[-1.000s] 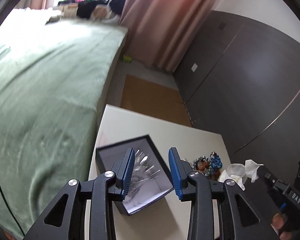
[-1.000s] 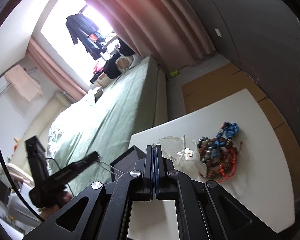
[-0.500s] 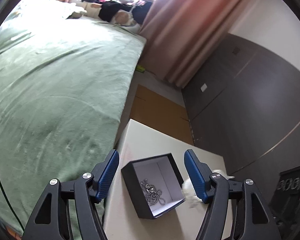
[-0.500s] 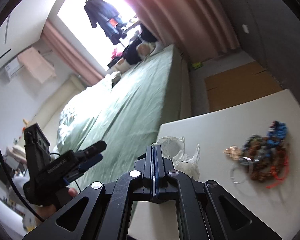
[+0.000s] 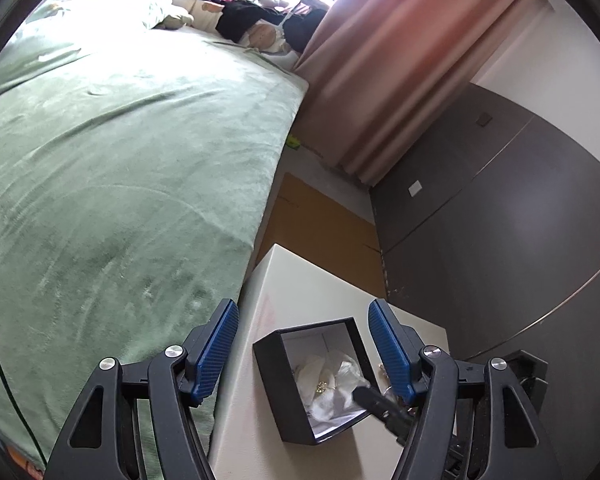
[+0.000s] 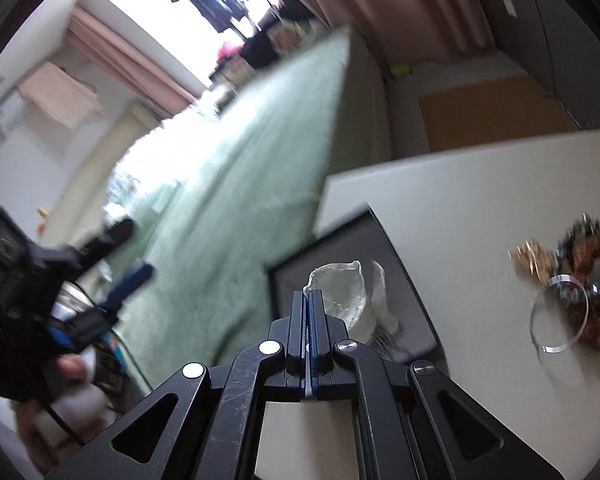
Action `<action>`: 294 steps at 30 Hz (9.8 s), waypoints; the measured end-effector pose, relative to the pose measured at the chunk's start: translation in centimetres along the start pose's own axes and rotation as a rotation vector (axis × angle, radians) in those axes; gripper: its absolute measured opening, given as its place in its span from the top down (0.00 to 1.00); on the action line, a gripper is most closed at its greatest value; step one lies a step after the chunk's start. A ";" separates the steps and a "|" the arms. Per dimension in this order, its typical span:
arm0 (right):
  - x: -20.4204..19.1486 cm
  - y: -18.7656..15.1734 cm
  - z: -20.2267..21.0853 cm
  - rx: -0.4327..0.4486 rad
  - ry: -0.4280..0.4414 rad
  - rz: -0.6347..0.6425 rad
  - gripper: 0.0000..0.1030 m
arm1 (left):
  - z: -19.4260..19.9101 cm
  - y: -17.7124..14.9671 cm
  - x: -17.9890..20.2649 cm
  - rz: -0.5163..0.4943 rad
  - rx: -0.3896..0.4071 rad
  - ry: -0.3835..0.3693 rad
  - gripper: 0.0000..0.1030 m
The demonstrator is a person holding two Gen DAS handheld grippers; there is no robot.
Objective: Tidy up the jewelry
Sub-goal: 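Lower the white plastic bag into the black box and open the right tool, then move the left tool to the silver hoop earring while the right tool grasps the red string bracelet, then close the left tool on the hoop earring while the right tool lifts the red bracelet, then carry the hoop earring into the black box and open the left tool, then lower the red string bracelet into the black box and open the right tool, then grasp the blue and brown beaded bracelets with the left tool while the right tool grasps them too, then carry the blue beaded bracelet into the black box with the right tool while the left tool releases over it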
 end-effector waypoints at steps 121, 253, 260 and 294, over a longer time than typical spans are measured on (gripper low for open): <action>18.5 2.1 17.5 0.150 -0.141 -0.457 0.95 | -14.2 -14.5 18.5 -0.620 -0.393 -0.061 0.98; 22.5 3.3 17.2 0.121 0.025 -0.635 0.41 | -18.5 -12.4 24.2 -0.826 -0.410 0.066 0.91; 22.2 3.5 16.2 0.122 0.013 -0.621 0.42 | -15.1 -11.8 22.6 -0.688 -0.318 -0.013 0.91; 17.9 5.5 12.1 0.252 -0.065 -0.419 0.90 | -4.1 -3.5 10.4 -0.302 -0.074 -0.057 0.92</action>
Point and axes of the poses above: each gripper's, at about its wrist camera, not at the fingertips, and z roughly against the way its jaws point, x to its right, y to its top, the point moved 1 cm from there along -z, roughly the way its jaws point, and after that the axes turned 11 degrees about -z, right-handed, at the moved point
